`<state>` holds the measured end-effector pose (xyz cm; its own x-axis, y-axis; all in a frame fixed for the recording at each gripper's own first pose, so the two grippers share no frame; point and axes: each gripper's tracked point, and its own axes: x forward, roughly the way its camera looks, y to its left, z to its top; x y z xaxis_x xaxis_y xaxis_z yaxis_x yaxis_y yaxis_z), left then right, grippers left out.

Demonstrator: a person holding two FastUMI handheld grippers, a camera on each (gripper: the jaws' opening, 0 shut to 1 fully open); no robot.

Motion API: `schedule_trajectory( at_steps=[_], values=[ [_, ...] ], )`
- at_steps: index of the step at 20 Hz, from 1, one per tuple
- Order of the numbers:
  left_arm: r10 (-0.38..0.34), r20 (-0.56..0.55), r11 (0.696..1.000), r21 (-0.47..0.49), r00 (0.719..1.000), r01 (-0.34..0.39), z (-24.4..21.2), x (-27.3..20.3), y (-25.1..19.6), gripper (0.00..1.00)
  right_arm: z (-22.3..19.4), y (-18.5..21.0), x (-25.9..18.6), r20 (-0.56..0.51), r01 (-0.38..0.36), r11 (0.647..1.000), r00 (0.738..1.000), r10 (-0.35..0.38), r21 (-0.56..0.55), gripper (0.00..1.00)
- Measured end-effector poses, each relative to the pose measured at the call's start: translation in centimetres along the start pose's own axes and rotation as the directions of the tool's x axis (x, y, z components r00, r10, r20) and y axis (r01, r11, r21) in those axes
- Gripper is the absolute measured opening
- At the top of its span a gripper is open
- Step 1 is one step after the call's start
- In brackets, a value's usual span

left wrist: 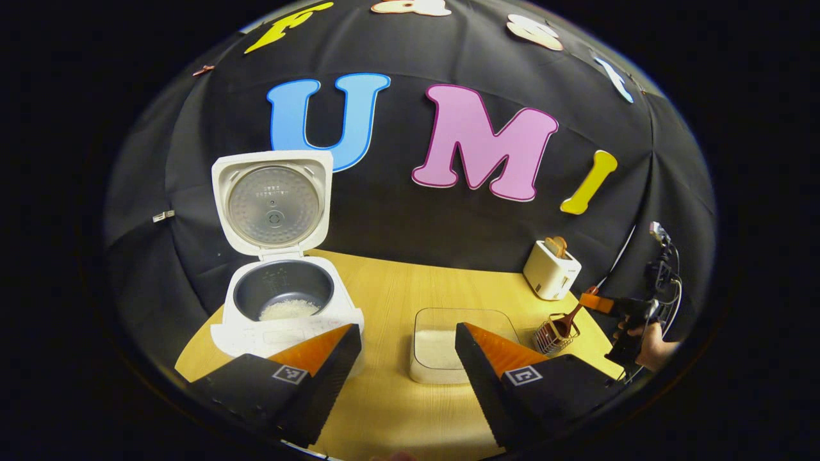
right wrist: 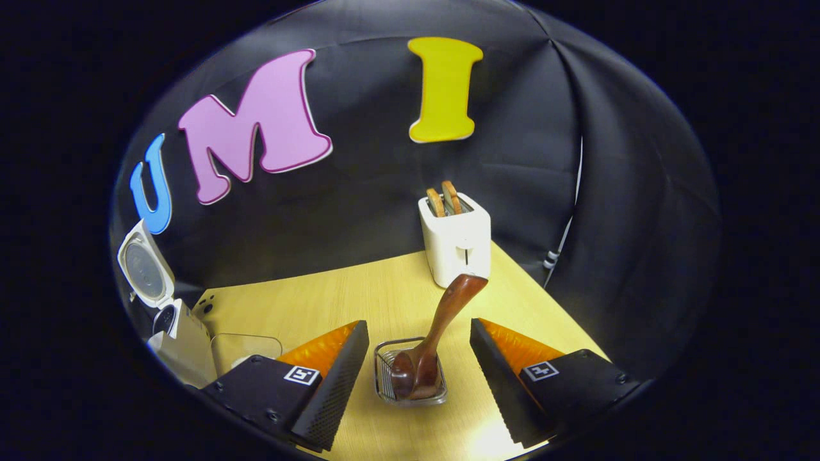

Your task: Close the left gripper, press the button to open the rice cooker; take a wooden spoon from the chopstick holder with the right hand, scoop a spoonful of rice and pour it into the rice cooker, then put the wooden spoon back into the chopstick holder.

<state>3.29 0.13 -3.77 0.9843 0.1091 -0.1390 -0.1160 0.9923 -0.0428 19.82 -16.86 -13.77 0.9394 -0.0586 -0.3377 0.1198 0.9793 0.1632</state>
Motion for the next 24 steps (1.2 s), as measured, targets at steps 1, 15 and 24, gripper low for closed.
schedule_trajectory(
  at_steps=[1,15,24],
  values=[
    [0.007,-0.008,1.000,-0.003,1.000,-0.007,-0.3,-0.1,-0.1,0.96,-0.6,-0.3,1.0,-0.027,0.002,1.000,1.000,-0.001,0.021,0.99],
    [0.102,-0.081,0.993,0.069,0.992,-0.097,-3.0,0.0,-0.7,0.96,-3.1,-1.1,9.3,-0.173,-0.021,0.979,0.983,0.057,0.204,0.93],
    [0.086,-0.092,0.996,0.035,0.992,-0.083,-4.0,-0.4,-1.2,0.95,-3.4,-0.9,8.8,-0.189,-0.061,0.973,0.976,0.104,0.221,0.21]
  ],
)
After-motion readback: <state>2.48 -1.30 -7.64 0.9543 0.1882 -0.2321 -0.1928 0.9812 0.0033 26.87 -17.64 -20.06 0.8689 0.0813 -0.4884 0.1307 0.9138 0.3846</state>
